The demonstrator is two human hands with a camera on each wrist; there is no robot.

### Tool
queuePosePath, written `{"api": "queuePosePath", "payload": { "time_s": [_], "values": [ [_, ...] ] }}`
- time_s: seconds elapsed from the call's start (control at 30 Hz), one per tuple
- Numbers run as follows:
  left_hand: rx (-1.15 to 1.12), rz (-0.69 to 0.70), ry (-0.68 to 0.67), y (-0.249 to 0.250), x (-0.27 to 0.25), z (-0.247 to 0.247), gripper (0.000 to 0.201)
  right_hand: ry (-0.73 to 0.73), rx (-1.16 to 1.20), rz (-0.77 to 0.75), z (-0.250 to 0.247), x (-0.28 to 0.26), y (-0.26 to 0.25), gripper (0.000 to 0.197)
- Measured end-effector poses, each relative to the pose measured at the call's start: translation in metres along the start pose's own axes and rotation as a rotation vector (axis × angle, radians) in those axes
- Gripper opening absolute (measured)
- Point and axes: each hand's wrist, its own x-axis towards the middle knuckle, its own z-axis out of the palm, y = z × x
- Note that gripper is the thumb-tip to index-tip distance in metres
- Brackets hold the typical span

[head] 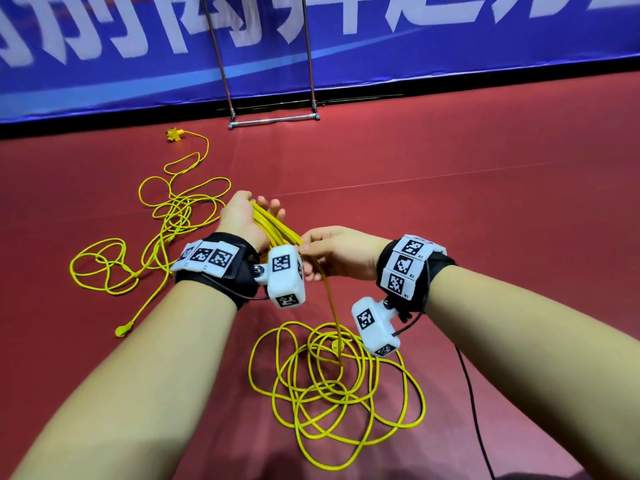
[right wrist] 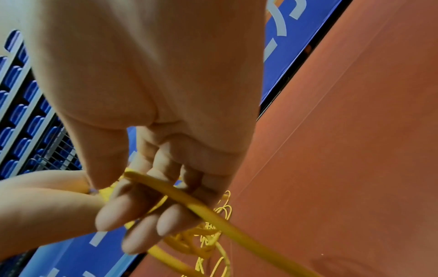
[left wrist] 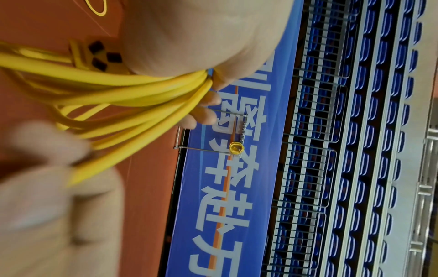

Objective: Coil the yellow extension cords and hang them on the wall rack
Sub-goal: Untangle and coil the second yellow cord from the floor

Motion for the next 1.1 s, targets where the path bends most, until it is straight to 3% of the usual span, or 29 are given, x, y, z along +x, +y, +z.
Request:
{"api": "queuePosePath", "payload": {
  "time_s": [0.23, 0.5, 0.8, 0.97, 1.1],
  "values": [
    [-0.053, -0.036, -0.108, 0.024, -0.009, 0.0, 0.033, -0.007, -0.146, 0.099, -0.02, -0.003, 0.038, 0.01],
    [-0.046, -0.084, -0.256, 0.044, -0.026, 0.005, 0.032, -0.024, -0.576, 0.24, -0.046, -0.007, 0.072, 0.016],
    [0.087, -0.133, -0.346, 0.051, -0.041, 0.011, 0.014, 0.005, -0.853, 0.309, -0.06, -0.013, 0.079, 0.017],
    [0.172, -0.142, -0.387, 0.048, -0.047, 0.018, 0.011, 0.112, -1.107, 0.344, -0.055, -0.011, 0.071, 0.025],
    [0.252, -0.136, -0.391, 0.044, -0.05, 0.022, 0.013, 0.236, -1.164, 0.346, -0.057, -0.008, 0.059, 0.022]
  ]
}}
